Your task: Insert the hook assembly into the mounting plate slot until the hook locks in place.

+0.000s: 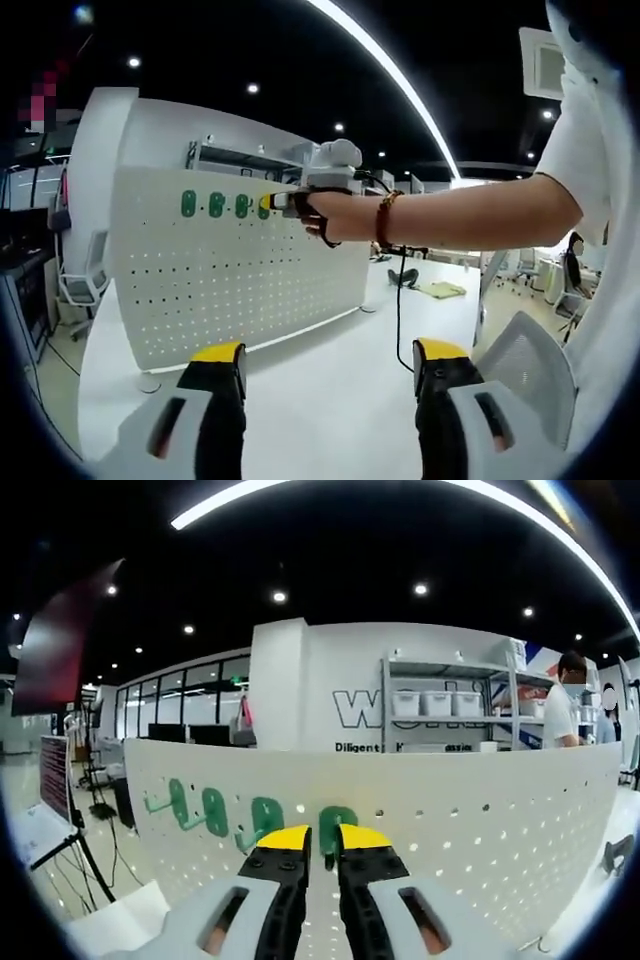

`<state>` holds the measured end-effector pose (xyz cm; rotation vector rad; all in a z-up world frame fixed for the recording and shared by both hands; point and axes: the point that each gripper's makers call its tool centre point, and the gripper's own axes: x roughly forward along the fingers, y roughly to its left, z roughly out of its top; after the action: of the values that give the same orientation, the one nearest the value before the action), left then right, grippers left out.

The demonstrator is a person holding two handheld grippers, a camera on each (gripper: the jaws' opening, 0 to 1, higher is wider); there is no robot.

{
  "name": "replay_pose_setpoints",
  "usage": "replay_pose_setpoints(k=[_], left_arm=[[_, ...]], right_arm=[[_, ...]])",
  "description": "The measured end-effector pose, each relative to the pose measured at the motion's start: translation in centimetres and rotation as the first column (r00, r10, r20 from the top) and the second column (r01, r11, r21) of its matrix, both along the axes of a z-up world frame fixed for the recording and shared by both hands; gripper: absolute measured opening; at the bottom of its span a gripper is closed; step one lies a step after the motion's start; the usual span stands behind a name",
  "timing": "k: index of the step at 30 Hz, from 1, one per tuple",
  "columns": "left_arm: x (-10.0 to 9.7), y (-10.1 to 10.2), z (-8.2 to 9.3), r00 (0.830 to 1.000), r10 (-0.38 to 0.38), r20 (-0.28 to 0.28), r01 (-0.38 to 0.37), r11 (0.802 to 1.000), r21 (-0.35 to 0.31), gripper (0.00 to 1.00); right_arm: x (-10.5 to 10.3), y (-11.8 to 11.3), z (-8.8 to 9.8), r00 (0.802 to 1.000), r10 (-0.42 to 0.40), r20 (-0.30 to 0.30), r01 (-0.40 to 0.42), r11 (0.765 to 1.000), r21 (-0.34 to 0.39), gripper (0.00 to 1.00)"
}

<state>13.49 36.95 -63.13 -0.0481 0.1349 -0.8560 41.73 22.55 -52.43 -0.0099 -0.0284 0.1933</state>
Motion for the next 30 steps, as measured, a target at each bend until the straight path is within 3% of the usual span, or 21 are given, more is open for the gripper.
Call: replay_pose_setpoints(k=[9, 21, 30], left_arm=[[-0.6, -0.5, 0.5, 1.0, -0.007, 0.007, 0.007, 1.0, 0.009, 0.7], [-2.0, -0.6, 1.2, 1.0, 0.018, 0.008, -0.019, 1.0, 0.024, 0.7], [-3.2, -0.8, 1.6, 0.999, 0.053, 0.012, -0.054, 0.998, 0.032, 0.7]], right_arm=[[-1.5, -0.6, -0.9, 1.0, 0.008, -0.023, -0.007, 1.0, 0.027, 0.2], [-3.7, -0.5, -2.0, 0.997, 0.053, -0.054, -0.053, 0.999, 0.007, 0.3], [-7.5, 1.1, -2.8, 0.99, 0.135, -0.05, -0.136, 0.991, -0.007, 0.41]])
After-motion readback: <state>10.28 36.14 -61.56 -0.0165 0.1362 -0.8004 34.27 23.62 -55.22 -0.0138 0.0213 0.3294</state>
